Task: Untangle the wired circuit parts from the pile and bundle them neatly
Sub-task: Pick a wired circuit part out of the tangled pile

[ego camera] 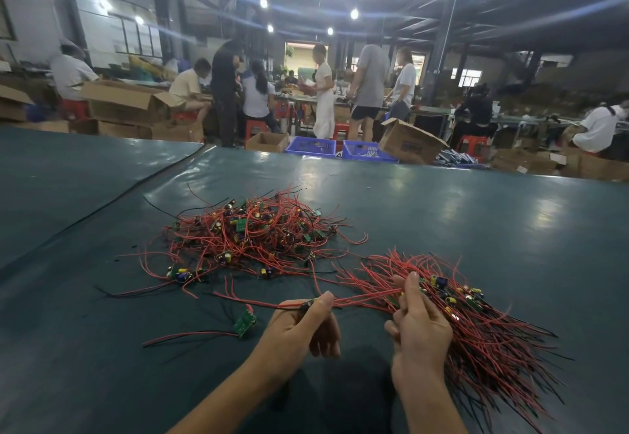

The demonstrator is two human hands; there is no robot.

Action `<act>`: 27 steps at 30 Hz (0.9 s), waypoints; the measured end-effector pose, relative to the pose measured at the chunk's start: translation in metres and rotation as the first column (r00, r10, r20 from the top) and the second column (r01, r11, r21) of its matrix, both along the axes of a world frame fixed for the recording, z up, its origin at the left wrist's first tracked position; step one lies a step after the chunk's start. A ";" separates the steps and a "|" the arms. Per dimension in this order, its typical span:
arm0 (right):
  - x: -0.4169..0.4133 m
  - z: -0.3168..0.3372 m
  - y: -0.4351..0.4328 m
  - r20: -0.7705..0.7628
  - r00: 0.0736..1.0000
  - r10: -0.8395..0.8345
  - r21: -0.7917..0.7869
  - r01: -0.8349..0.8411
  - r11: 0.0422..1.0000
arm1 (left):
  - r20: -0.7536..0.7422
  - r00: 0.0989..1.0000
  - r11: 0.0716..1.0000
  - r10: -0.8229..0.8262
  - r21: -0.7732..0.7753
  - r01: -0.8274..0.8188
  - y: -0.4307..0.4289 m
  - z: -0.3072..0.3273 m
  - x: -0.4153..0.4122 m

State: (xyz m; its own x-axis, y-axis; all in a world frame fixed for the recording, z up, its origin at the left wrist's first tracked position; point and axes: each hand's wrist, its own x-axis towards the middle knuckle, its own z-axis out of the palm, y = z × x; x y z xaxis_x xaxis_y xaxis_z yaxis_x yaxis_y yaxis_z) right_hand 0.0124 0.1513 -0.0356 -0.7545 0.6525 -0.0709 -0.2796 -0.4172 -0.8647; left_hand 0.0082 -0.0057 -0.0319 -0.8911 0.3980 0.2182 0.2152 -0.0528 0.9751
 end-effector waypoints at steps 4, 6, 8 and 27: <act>0.005 -0.002 -0.016 0.024 0.980 0.199 0.075 -0.200 0.977 | -0.016 0.999 0.999 0.039 -0.001 -0.039 0.000 -0.004 -0.004; 0.007 -0.003 -0.031 0.084 0.945 0.316 0.205 -0.327 0.922 | -0.036 0.997 0.998 0.061 -0.016 -0.062 0.001 -0.007 -0.005; 0.010 -0.003 -0.046 0.100 0.917 0.385 0.297 -0.397 0.869 | -0.025 0.998 0.998 0.060 -0.023 -0.060 0.001 -0.012 -0.006; -0.003 0.002 0.004 -0.011 0.997 0.076 0.082 -0.075 0.994 | -0.150 0.986 0.959 -0.075 -0.283 0.030 -0.003 -0.007 -0.003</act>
